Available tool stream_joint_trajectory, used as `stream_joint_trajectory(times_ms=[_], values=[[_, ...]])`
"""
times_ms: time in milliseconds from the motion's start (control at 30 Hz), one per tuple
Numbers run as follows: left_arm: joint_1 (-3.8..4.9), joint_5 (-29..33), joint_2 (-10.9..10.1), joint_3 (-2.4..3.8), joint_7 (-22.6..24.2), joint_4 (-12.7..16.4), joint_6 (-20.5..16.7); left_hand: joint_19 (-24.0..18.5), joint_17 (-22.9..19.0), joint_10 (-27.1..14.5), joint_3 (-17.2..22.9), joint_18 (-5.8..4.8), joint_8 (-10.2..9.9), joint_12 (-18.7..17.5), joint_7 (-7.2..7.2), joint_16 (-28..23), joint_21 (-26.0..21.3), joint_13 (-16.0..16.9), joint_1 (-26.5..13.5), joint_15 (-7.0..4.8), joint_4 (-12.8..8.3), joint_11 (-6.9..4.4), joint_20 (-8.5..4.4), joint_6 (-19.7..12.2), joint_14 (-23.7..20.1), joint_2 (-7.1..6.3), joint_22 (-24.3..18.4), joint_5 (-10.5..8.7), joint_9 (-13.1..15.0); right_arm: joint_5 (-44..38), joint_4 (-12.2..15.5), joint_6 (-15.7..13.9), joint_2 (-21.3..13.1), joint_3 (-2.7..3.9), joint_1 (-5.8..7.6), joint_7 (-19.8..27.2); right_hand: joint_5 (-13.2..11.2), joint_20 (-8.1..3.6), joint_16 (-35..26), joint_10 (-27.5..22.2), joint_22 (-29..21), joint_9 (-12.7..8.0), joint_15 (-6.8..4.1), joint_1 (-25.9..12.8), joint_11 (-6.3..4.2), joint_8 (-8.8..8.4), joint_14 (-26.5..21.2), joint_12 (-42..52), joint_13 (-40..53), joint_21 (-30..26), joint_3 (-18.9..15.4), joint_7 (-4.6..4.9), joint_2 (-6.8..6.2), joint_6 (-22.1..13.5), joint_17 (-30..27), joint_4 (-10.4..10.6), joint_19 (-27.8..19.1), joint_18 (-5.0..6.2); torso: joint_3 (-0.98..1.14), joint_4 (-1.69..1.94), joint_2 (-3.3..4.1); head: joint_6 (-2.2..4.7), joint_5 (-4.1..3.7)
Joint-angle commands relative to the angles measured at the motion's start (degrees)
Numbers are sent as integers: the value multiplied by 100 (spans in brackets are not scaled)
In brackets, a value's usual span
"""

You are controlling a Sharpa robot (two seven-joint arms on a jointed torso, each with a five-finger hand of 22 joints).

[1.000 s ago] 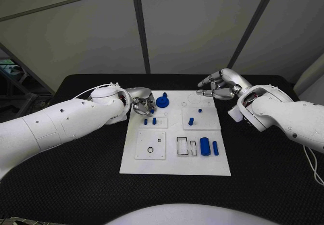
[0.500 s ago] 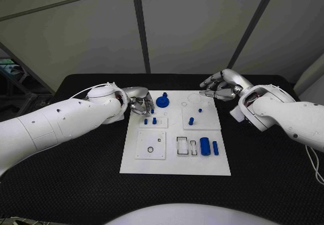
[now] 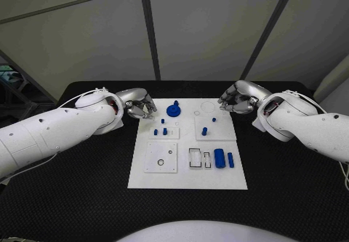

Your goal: Assemble the parts on the task board

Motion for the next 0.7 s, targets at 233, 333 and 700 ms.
stream_joint_trajectory(times_ms=[233, 333, 700], values=[[12, 3289, -553, 81, 876, 455, -821, -145, -594, 121, 25, -52, 93, 111, 20, -591, -335, 13, -57, -23, 42, -6, 3, 214, -286, 70, -151, -34, -9, -1861, 139, 399, 35, 1, -20, -417, -23, 26, 36, -37, 54, -26, -18, -104, 49, -178, 303, -275, -232, 58, 126, 24, -167, -4, -3, -20, 46, 14, 3, -1, -6, 51, -111], [12, 4338, -699, 87, 1112, 604, -925, -193, -738, 199, 22, -54, 105, 192, 25, -814, -487, 33, -49, -24, 31, -11, 5, 255, -353, 89, -235, -35, -13, -2063, 143, 413, 81, 0, -51, -493, -33, 31, 40, -103, 53, -30, -17, -146, 60, -241, 302, -362, -309, 57, 149, 23, -211, -45, -3, -20, 43, 16, 3, -3, -3, 47, -114], [7, 5961, -910, 89, 1598, 1018, -786, -216, -875, 266, -74, -58, 115, 342, 20, -1004, -673, 72, -114, -24, 68, -37, 10, 286, -378, 119, -345, -43, -17, -2282, 103, 500, 281, -5, -167, -554, -37, 39, 21, -147, 133, -29, -9, -155, 78, -314, 299, -442, -402, 107, 204, 35, -235, -78, -45, -47, 90, 0, 3, 0, -2, 38, -81]])
